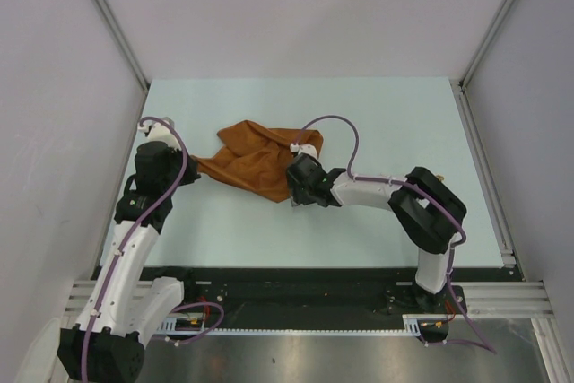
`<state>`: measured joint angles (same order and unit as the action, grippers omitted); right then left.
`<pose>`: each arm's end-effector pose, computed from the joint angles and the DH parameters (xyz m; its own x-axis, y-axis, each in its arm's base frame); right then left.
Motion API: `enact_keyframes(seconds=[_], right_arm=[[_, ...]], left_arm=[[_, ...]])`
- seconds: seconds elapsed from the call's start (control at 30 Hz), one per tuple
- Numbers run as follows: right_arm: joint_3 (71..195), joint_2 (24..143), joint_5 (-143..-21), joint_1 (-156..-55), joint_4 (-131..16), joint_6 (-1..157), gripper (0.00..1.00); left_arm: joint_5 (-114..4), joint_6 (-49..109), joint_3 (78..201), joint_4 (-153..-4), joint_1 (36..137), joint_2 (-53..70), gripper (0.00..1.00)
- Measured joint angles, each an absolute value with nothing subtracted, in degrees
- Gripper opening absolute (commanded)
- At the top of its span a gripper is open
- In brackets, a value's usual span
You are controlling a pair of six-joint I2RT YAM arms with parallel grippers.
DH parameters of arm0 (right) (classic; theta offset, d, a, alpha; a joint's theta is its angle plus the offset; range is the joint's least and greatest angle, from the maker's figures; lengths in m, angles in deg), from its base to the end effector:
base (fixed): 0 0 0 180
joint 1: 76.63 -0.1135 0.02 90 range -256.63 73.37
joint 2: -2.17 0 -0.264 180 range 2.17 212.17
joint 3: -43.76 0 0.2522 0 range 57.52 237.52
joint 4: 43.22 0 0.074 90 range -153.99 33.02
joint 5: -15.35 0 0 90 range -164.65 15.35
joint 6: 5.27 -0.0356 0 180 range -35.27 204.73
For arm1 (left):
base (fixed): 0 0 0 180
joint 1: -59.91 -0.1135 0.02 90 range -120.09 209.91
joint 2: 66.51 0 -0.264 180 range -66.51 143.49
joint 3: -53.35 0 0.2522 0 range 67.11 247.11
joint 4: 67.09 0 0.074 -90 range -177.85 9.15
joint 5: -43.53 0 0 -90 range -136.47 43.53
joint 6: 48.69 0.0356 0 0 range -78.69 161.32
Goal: Fold the napkin, place the utensils inside, and roll it up
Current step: Flatten the napkin out
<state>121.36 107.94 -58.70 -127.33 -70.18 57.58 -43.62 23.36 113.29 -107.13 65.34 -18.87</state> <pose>0.2457 0.2847 0.1597 -0.7565 -0.2316 -0.6116 -0.3364 0.9398 0.0603 0.1848 -0.0158 0.3113 -0.4564 -0.2658 -0.8491 -0.0946 0.9634 -0.2507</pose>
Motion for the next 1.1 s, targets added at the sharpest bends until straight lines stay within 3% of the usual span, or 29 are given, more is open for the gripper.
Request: enact_keyframes(seconds=[0.07,0.1,0.17,0.2,0.27,0.47,0.7,0.8,0.83,0.87,0.97,1.1], right_arm=[[122.0,108.7,-59.8,-126.3,-68.7,57.9,0.59],[122.3,109.1,-60.3,-125.8,-68.1,58.0,0.54],[123.1,110.0,-61.5,-124.7,-66.9,58.1,0.37],[123.4,110.4,-62.2,-124.2,-66.3,58.3,0.16],[124.0,111.2,-63.5,-123.2,-65.4,58.6,0.0],[124.2,109.3,-62.5,-122.4,-69.3,59.6,0.0],[126.0,90.1,-49.9,-126.2,-84.9,61.9,0.0],[129.5,84.3,-45.9,-128.2,-91.0,61.1,0.1],[130.1,83.1,-45.0,-128.9,-92.8,60.5,0.18],[130.2,82.5,-44.3,-129.5,-94.6,59.7,0.36],[128.9,82.3,-43.7,-131.6,-100.3,56.8,0.59],[122.3,82.2,-46.4,-134.0,-102.9,53.5,0.63]], left_arm=[[-43.6,23.4,113.3,-107.1,65.3,-18.8,0.01],[-43.6,23.4,113.3,-107.1,65.3,-18.8,0.01],[-43.6,23.4,113.3,-107.1,65.3,-18.5,0.0],[-43.6,23.4,113.3,-107.2,65.3,-18.4,0.01],[-43.6,23.4,113.3,-107.1,65.3,-18.2,0.0],[-43.6,23.4,113.3,-107.2,65.2,-18.2,0.01],[-43.7,23.4,113.3,-107.2,65.1,-18.3,0.0],[-43.7,23.4,113.3,-107.2,65.1,-18.5,0.0],[-43.7,23.4,113.3,-107.2,65.1,-18.5,0.0],[-43.7,23.4,113.3,-107.1,65.1,-18.7,0.0],[-43.7,23.4,113.3,-107.1,65.1,-18.9,0.0],[-43.8,23.4,113.3,-107.2,65.0,-18.9,0.0]])
